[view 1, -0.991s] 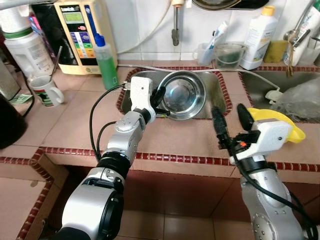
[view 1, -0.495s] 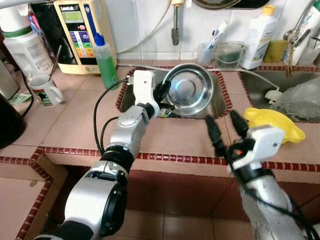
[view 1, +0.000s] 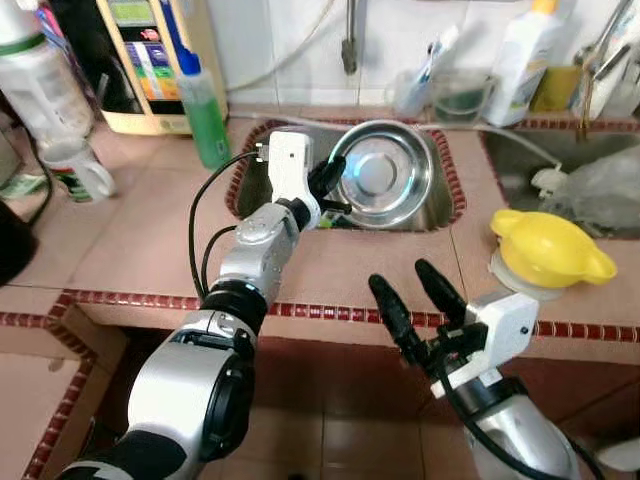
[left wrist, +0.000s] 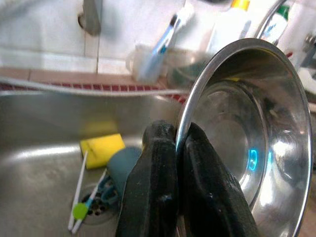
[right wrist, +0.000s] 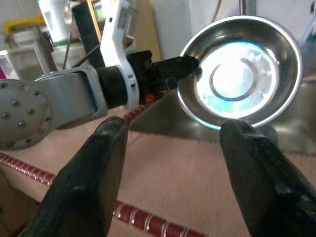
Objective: Kitchen organization
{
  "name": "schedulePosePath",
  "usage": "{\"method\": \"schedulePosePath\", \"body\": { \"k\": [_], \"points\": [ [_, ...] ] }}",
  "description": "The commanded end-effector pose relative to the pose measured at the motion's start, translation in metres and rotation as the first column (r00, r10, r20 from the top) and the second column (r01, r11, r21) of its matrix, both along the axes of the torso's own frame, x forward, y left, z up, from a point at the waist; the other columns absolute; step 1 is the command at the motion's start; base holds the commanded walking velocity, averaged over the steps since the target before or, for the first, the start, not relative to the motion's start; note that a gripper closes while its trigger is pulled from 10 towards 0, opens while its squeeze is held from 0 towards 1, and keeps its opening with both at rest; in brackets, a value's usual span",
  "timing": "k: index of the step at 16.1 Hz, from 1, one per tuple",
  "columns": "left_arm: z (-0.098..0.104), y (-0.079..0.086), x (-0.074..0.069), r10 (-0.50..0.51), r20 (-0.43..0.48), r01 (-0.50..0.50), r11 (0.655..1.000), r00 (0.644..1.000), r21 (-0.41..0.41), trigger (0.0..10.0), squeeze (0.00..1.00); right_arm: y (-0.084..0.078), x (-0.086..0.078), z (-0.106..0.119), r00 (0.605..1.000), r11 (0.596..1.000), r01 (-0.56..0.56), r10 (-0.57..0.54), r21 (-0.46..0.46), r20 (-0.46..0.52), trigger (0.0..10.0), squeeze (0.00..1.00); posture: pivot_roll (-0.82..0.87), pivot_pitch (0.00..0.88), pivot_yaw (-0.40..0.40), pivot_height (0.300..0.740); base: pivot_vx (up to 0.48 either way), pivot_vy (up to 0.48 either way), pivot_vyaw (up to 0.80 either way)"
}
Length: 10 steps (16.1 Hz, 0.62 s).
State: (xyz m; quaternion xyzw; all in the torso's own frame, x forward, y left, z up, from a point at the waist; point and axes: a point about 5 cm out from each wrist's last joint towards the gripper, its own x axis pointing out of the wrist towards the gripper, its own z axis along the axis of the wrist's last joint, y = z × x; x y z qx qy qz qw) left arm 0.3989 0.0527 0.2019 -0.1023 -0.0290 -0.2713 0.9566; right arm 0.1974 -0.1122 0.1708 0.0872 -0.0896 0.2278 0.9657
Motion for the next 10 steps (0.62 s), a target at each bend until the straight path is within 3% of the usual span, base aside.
{"method": "schedulePosePath", "body": {
  "k": [1, 5, 10],
  "points": [
    [0.009, -0.002, 0.002, -0.021, 0.013, 0.021, 1.000, 1.000, 0.011, 10.0, 0.00, 0.002, -0.006, 0.004, 1.000, 1.000, -0.010, 0.010, 0.009, -0.003, 10.0, 0.00, -0.20, 0.219, 0.091, 0.740, 0.000, 0.000, 0.00],
    [0.009, -0.002, 0.003, -0.019, -0.006, 0.019, 1.000, 1.000, 0.000, 10.0, 0.00, 0.004, -0.020, 0.002, 0.999, 1.000, -0.011, 0.012, 0.027, -0.045, 10.0, 0.00, -0.23, 0.259, 0.098, 0.740, 0.000, 0.000, 0.00],
    [0.016, 0.004, 0.007, 0.039, -0.025, -0.041, 0.996, 0.999, -0.082, 10.0, 0.00, 0.008, -0.033, 0.007, 0.997, 0.995, -0.014, 0.022, 0.100, -0.078, 10.0, 0.00, -0.24, 0.295, 0.107, 0.740, 0.000, 0.000, 0.00]
  ]
}}
